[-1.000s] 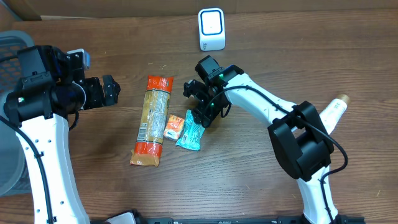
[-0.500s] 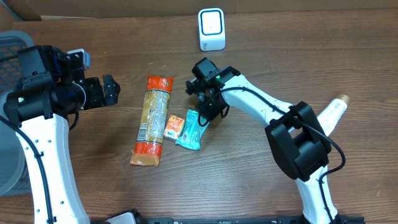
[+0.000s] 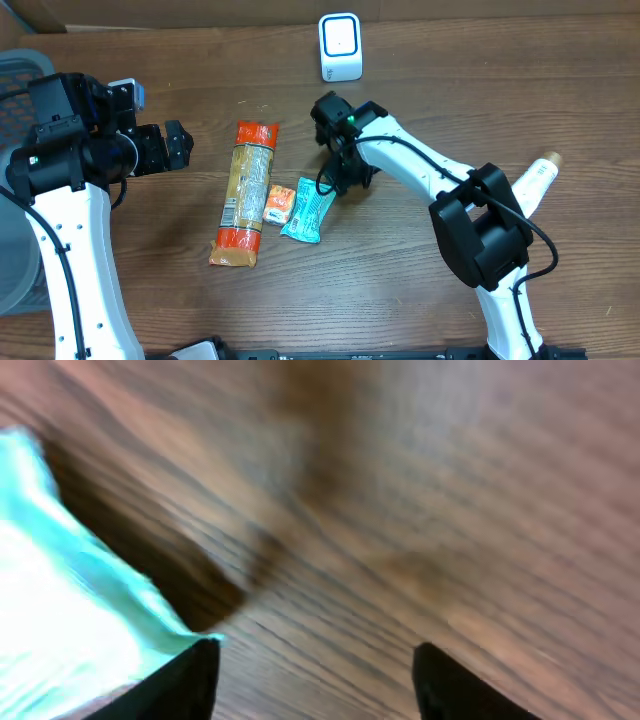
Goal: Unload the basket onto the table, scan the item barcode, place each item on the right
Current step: 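Reach the right gripper to the mint-green wipes packet and grasp it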
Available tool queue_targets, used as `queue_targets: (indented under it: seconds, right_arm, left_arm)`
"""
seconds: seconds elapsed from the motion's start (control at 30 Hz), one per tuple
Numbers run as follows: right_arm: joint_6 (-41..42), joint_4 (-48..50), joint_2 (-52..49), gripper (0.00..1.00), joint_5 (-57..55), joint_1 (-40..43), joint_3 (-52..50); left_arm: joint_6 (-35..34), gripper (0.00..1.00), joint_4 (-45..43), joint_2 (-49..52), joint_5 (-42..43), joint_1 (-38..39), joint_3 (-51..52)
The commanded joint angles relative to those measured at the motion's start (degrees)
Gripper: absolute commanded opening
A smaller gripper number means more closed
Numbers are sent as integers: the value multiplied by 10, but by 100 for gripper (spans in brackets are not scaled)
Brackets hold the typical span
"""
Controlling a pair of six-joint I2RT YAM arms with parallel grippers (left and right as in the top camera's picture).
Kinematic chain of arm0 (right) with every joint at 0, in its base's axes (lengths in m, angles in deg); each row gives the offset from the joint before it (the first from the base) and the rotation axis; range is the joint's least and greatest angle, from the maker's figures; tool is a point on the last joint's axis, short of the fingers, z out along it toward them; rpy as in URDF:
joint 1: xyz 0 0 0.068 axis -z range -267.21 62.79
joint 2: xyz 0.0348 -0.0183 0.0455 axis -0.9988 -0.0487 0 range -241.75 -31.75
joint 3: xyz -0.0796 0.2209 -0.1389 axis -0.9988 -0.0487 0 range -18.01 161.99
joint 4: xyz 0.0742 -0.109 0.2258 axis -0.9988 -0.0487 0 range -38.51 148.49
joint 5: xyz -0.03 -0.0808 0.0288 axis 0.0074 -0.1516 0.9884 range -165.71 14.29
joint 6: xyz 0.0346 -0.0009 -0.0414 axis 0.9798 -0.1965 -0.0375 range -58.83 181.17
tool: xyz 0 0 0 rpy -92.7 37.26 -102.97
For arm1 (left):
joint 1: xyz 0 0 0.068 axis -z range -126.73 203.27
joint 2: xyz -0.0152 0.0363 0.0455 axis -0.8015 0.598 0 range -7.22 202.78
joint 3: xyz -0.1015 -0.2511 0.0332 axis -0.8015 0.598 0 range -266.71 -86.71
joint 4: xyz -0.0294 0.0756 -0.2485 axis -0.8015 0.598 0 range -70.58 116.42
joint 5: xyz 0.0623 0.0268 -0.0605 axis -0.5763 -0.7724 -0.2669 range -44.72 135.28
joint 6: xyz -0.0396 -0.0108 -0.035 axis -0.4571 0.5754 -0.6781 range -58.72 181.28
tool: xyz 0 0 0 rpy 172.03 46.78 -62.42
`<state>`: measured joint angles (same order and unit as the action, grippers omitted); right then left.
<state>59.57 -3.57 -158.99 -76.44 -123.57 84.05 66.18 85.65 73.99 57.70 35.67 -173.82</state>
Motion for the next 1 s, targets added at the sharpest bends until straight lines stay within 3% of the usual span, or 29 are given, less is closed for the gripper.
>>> queue_targets:
  seconds: [0.0,0.17,0.3,0.6,0.97]
  right_arm:
    - [-19,-15,4,70,35,2,64]
    - [-14,-26,4,72,99,0,85]
    - [35,-37,-2,61,169,-10,68]
    - [104,14,-5,58,167,-29,-31]
    - [137,19,-5,59,163,-19,-34]
  left_arm:
    - [13,100,0,-10,7,3,-11]
    - [13,100,0,-10,7,3,-11]
    - [13,100,0,-10,7,3,-11]
    - [13,100,0,-10,7,3,-11]
    - [13,100,0,-10,7,3,-11]
